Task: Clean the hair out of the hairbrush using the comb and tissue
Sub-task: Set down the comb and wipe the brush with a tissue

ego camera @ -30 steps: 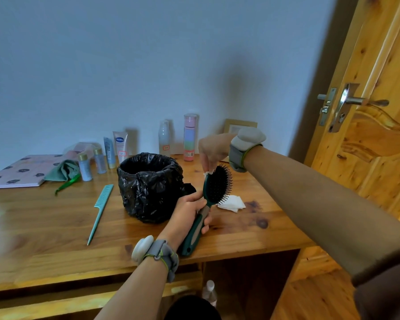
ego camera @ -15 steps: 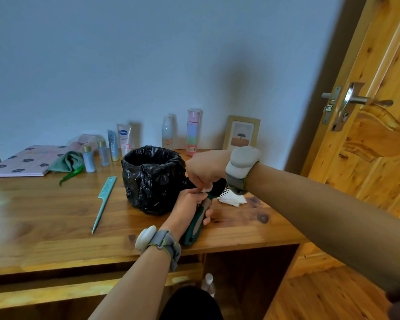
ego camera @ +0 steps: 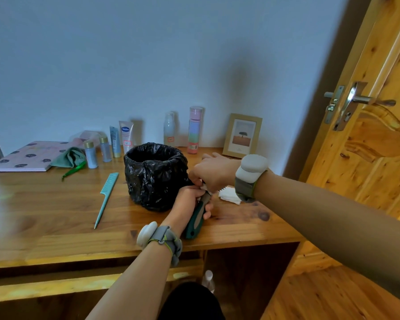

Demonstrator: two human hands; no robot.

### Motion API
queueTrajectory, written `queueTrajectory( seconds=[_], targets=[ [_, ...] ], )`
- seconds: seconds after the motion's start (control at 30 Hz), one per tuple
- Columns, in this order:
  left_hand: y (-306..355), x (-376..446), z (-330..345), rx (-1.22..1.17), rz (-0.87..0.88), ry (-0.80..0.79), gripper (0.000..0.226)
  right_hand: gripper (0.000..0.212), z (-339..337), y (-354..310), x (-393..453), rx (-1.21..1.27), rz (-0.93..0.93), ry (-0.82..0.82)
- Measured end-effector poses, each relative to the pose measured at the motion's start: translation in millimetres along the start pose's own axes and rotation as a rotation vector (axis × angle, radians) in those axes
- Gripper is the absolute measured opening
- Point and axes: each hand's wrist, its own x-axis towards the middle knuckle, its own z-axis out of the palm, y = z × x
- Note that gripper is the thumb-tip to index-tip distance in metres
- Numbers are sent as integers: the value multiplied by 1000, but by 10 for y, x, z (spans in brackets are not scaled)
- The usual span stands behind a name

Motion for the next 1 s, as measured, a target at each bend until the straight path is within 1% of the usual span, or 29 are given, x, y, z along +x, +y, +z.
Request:
queueTrajectory(
  seconds=[0.07,0.13,0.2,0.23,0.27,0.33,0.37,0.4,0.47,0.5,0.53,0.57,0.67,0.73,0.83,0.9,1.0],
  targets=[
    [18,-5,2,-39,-10,13,19,27,126,40,-19,54,-33,177],
    [33,-14,-8,-83,-11,27,21,27,316,64,-54,44,-67,388],
    [31,-21,2,-107,-15,23,22,30,561,73,-112,75,-60,593],
    [28,-24,6,-110,-19,11,22,27,674,59,-151,112,-46,676],
    [29,-31,11,-108,-22,-3,22,23,766,48,-190,145,-38,735],
    [28,-36,14,-99,-26,-22,23,39,901,11,-253,196,-2,780],
    [30,-36,8,-98,-26,-20,23,42,945,-10,-266,213,18,800],
    [24,-38,12,-101,-26,-17,23,40,990,-28,-279,231,33,838],
    [30,-49,8,-119,-22,-5,23,26,1051,-62,-274,272,49,926],
    [31,-55,10,-132,-24,4,24,21,1085,-71,-266,284,53,955],
    [35,-62,13,-144,-27,15,25,22,1125,-85,-258,285,54,967],
    [37,-68,19,-153,-30,28,26,30,1165,-103,-254,284,52,955],
    [42,-82,38,-133,-40,54,25,61,1254,-164,-236,322,46,869],
    [44,-96,47,-117,-47,55,22,70,1260,-180,-209,365,53,808],
    [50,-98,34,-141,-60,61,20,67,1272,-180,-186,403,50,807],
    [54,-88,19,-160,-65,62,22,63,1313,-169,-201,493,45,864],
    [49,-66,13,-186,-54,69,24,65,1359,-143,-215,563,44,921]
  ],
)
